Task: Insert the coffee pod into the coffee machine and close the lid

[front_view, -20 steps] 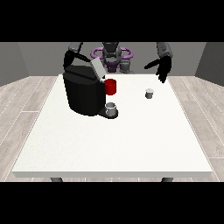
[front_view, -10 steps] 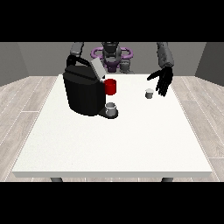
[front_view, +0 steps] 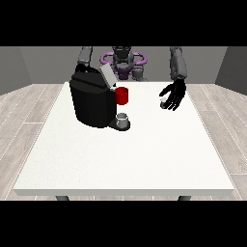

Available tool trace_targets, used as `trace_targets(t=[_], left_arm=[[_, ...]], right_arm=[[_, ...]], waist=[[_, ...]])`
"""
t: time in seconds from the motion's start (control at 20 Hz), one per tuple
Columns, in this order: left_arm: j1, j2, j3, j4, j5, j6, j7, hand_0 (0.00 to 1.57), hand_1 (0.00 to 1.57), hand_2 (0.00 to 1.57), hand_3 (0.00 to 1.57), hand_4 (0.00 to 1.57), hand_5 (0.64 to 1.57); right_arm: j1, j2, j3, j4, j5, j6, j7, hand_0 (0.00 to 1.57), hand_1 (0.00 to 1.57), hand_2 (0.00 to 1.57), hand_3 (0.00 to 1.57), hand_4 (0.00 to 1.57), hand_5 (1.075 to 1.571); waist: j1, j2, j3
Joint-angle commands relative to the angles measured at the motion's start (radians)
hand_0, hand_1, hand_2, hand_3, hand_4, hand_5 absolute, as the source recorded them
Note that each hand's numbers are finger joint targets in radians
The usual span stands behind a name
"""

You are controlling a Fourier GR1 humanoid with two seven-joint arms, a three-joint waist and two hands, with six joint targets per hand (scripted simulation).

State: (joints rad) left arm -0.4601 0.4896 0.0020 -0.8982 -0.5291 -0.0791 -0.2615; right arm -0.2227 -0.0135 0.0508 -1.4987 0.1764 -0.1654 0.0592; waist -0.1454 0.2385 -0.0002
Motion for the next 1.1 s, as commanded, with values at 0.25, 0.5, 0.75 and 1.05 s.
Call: trace_targets(t=[0.25, 0.5, 0.75, 1.05], left_arm=[[-0.064, 0.003, -0.079, 0.100, -0.192, 0.102, -0.024, 0.82, 0.82, 0.96, 0.80, 0.37, 1.571], [-0.062, 0.051, -0.124, 0.125, -0.256, 0.015, -0.021, 0.88, 0.88, 1.00, 0.82, 0.28, 1.571], [-0.137, 0.026, -0.100, 0.232, -0.299, 0.042, -0.040, 0.76, 0.76, 0.98, 0.86, 0.40, 1.571], [-0.109, -0.008, -0.091, 0.248, -0.323, 0.092, -0.101, 1.15, 1.15, 1.26, 1.16, 0.47, 1.571]], right_arm=[[-0.031, -0.009, 0.004, 0.071, 0.012, 0.021, -0.030, 0.00, 0.00, 0.00, 0.00, 0.00, 1.571], [-0.014, -0.029, -0.039, 0.139, -0.038, 0.044, -0.079, 0.00, 0.00, 0.00, 0.00, 0.00, 1.571], [-0.064, 0.012, -0.009, 0.141, -0.010, 0.006, -0.051, 0.00, 0.00, 0.00, 0.00, 0.00, 1.571], [-0.017, -0.043, -0.076, 0.188, -0.086, 0.068, -0.105, 0.00, 0.00, 0.00, 0.00, 0.00, 1.571]], waist=[[-0.015, 0.021, 0.0000], [0.005, -0.016, 0.0006], [0.001, 0.013, -0.0001], [0.006, -0.037, 0.0000]])
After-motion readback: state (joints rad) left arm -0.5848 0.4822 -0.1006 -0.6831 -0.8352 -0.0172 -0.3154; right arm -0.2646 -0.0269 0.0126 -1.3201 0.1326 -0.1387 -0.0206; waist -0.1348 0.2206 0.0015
